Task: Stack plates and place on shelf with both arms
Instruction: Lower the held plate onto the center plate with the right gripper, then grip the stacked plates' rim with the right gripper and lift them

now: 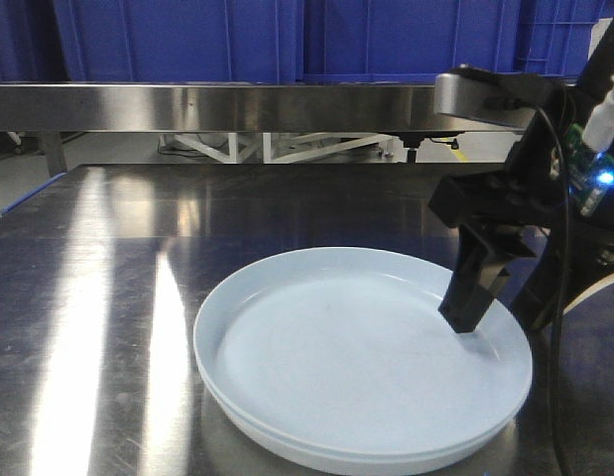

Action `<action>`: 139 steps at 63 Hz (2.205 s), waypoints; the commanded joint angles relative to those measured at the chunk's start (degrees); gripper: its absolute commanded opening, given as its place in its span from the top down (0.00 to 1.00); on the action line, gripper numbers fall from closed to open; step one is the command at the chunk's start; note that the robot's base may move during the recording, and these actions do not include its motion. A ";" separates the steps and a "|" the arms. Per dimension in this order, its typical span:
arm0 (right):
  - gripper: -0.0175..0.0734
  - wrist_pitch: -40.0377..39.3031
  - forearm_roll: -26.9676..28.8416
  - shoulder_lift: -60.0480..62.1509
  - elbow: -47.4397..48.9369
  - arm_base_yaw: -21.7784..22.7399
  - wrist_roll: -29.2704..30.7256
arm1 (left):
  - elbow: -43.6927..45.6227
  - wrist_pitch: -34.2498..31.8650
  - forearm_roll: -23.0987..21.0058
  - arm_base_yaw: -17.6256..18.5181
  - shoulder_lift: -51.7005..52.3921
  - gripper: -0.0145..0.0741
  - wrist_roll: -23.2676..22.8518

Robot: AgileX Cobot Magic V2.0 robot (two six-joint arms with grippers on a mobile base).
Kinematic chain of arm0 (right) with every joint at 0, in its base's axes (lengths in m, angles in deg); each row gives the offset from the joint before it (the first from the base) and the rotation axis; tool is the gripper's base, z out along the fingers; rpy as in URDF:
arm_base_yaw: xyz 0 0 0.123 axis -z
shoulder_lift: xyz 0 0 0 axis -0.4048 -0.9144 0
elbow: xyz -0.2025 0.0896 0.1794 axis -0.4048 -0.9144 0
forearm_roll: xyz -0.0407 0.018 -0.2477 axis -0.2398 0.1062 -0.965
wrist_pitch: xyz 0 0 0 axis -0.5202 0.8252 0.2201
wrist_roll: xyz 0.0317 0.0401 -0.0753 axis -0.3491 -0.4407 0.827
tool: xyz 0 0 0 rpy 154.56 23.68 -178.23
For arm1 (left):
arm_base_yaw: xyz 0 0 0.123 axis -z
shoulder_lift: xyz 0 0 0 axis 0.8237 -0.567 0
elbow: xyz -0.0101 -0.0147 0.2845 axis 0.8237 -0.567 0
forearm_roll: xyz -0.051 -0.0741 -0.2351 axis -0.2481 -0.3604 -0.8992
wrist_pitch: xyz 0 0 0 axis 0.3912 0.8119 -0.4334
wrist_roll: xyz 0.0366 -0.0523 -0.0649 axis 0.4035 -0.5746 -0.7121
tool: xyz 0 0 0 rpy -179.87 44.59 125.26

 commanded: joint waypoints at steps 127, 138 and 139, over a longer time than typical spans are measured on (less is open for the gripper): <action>0.75 -24.25 0.86 49.51 -11.99 -0.09 0.13 | 1.65 -3.67 1.55 0.29 0.12 0.74 -0.32; 0.75 -24.16 0.86 49.51 -11.99 -0.09 0.13 | 1.65 -3.67 1.55 0.29 0.12 0.74 -0.32; 0.75 -24.25 0.86 49.51 -11.99 -0.09 0.13 | 1.65 -3.67 1.55 0.29 0.12 0.74 -0.32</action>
